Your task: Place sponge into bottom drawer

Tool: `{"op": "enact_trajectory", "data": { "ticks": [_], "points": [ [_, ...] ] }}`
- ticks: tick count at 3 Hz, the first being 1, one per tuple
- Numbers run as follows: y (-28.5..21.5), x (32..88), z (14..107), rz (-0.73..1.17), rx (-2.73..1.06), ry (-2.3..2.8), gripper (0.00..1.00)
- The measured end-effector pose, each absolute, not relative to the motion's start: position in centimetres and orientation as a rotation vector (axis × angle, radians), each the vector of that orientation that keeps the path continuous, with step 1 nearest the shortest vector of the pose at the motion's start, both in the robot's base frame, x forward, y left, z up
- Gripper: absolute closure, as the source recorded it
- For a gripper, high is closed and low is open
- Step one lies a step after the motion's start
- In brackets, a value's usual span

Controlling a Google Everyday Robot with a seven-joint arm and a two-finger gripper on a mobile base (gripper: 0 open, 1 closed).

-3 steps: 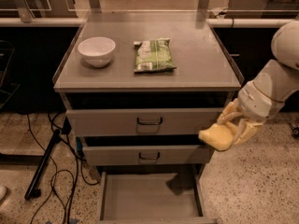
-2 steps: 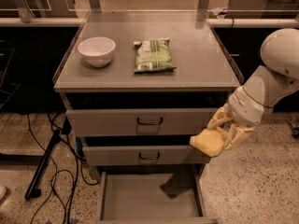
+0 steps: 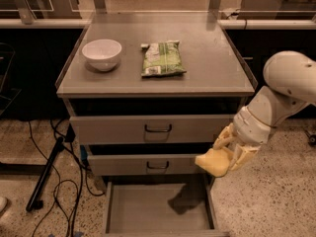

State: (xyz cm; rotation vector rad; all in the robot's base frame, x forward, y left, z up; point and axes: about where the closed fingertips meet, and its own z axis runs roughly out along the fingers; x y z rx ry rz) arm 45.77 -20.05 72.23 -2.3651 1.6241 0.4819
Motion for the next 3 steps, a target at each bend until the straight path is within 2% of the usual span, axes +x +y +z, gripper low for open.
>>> {"op": "enact_trajectory", "data": {
  "ticks": [1,3],
  "points": [
    [-19.78,46.26,68.35,0.523,-2.339,1.648,1.00],
    [-19.68,45.50,67.74,0.538,-2.330,1.675,1.00]
  ]
}}
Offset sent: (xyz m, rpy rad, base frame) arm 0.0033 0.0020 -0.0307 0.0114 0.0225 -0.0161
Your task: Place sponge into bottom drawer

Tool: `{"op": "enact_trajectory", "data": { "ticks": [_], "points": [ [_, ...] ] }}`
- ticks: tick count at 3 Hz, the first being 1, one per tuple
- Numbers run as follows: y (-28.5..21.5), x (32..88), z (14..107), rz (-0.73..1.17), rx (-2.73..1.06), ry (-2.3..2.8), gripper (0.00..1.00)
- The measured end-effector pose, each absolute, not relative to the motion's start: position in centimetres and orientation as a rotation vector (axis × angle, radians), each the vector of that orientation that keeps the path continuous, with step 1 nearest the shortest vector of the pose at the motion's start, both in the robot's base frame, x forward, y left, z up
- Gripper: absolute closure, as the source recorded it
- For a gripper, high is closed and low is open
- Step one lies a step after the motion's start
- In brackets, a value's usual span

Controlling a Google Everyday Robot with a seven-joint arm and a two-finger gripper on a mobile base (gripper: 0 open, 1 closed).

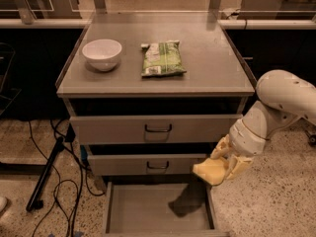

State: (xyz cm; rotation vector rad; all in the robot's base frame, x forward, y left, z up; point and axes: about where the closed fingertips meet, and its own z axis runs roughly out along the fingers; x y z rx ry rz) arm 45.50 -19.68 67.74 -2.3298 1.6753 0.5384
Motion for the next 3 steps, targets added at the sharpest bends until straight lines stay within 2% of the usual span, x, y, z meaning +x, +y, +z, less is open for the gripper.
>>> {"op": "enact_trajectory", "data": {
  "ticks": [1,2,3],
  "points": [
    [-19.2,44.3,64.4,0.598,-2.292,1.735,1.00],
    [-18.0,43.3,56.7,0.711,-2.251,1.805,1.00],
    [-17.9,43.2,56.4,0.720,-2.245,1.809,1.00]
  ]
}}
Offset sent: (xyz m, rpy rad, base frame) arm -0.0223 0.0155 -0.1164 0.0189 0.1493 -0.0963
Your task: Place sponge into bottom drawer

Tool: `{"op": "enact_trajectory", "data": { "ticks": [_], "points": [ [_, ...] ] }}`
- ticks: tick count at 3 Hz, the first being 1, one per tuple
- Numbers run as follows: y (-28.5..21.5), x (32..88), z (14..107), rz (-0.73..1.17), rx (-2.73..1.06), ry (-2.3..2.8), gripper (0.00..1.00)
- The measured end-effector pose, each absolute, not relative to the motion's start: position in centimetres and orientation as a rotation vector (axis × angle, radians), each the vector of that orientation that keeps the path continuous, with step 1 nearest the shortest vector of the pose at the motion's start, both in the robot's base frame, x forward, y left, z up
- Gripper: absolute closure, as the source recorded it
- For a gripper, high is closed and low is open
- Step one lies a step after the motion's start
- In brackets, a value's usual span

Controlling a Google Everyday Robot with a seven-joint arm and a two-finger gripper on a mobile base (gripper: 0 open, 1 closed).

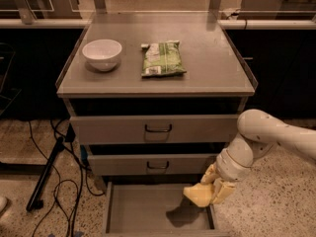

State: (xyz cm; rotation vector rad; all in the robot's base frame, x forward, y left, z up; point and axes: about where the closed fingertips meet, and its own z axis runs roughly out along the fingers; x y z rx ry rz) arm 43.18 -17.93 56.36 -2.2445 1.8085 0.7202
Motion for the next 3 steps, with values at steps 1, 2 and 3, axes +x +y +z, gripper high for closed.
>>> {"op": "enact_trajectory", "data": {
  "ticks": [1,2,3],
  "points": [
    [-17.6,42.7,55.7,0.743,-2.224,1.818,1.00],
    [-16.9,42.0,52.3,0.785,-2.138,1.894,1.00],
    [-16.8,42.4,49.3,0.771,-2.048,1.982,1.00]
  ]
}}
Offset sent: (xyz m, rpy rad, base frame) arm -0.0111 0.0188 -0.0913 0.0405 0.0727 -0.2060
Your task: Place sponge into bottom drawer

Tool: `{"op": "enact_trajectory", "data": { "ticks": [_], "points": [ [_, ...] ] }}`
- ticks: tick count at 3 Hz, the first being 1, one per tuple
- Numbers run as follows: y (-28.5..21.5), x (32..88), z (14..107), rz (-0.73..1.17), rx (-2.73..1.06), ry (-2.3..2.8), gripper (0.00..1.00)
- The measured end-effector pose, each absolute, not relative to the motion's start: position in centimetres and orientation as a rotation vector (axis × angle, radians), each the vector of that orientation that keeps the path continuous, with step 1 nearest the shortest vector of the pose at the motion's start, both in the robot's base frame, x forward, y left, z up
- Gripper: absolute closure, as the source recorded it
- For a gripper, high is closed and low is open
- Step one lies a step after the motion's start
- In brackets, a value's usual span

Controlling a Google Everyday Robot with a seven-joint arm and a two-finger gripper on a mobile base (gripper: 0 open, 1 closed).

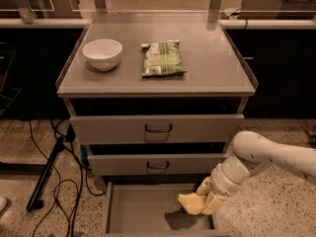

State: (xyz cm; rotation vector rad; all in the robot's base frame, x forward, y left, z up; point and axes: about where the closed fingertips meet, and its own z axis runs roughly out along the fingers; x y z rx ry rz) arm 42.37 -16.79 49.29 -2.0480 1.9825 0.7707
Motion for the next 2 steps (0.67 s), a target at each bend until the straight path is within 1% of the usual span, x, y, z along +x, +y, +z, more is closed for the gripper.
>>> {"op": "enact_trajectory", "data": {
  "ticks": [2],
  "points": [
    [-16.62,42.79,47.23,0.795,-1.978,2.045,1.00]
  ]
}}
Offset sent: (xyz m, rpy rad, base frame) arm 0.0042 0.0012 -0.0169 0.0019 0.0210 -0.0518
